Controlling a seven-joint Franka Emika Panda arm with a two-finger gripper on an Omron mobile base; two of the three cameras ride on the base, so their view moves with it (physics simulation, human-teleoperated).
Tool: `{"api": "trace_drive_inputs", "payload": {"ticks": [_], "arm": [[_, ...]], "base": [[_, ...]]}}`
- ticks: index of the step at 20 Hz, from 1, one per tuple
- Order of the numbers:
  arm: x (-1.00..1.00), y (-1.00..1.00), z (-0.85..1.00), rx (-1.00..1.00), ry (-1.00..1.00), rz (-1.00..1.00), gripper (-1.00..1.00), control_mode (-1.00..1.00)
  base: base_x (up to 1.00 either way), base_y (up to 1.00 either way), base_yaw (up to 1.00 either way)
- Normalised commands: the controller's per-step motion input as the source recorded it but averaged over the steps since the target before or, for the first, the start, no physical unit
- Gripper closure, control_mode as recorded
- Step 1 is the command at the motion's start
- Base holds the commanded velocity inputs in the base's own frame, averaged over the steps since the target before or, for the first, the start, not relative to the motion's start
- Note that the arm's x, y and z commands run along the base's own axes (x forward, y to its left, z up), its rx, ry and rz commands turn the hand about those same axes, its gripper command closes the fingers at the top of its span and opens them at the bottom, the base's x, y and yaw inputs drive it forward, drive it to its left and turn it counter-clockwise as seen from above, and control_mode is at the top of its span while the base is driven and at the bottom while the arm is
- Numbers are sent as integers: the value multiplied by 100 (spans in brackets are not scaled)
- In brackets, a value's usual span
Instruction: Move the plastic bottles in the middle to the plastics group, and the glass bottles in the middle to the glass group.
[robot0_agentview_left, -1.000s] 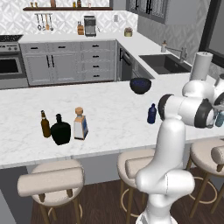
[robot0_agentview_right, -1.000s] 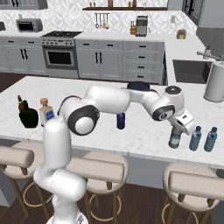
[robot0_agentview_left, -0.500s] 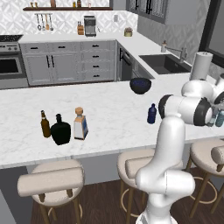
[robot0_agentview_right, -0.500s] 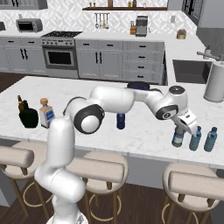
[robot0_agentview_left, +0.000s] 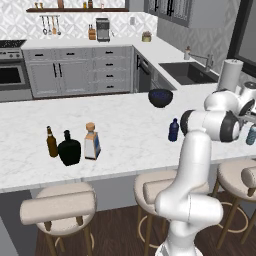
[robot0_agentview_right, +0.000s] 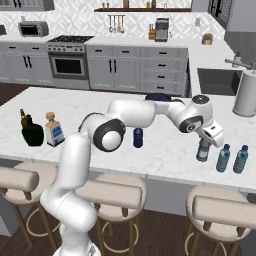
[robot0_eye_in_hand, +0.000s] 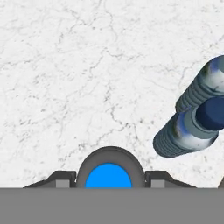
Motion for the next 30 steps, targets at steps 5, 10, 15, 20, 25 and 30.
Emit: {"api": "trace_drive_inputs", "payload": {"ticks": [5,10,15,20,25,30], "arm": [[28,-32,0,2,0,0,100,-100],[11,-33,0,2,0,0,100,-100],[4,-5,-25,0,0,0,100,-100],[3,0,-34,0,0,0,-100,-100],[3,1,-4,0,-1,0,-100,-100],[-12,24,1,0,-1,0,-100,-100]], "base": [[0,0,0],[0,0,0],[0,0,0],[0,0,0],[0,0,0],[0,0,0]]}}
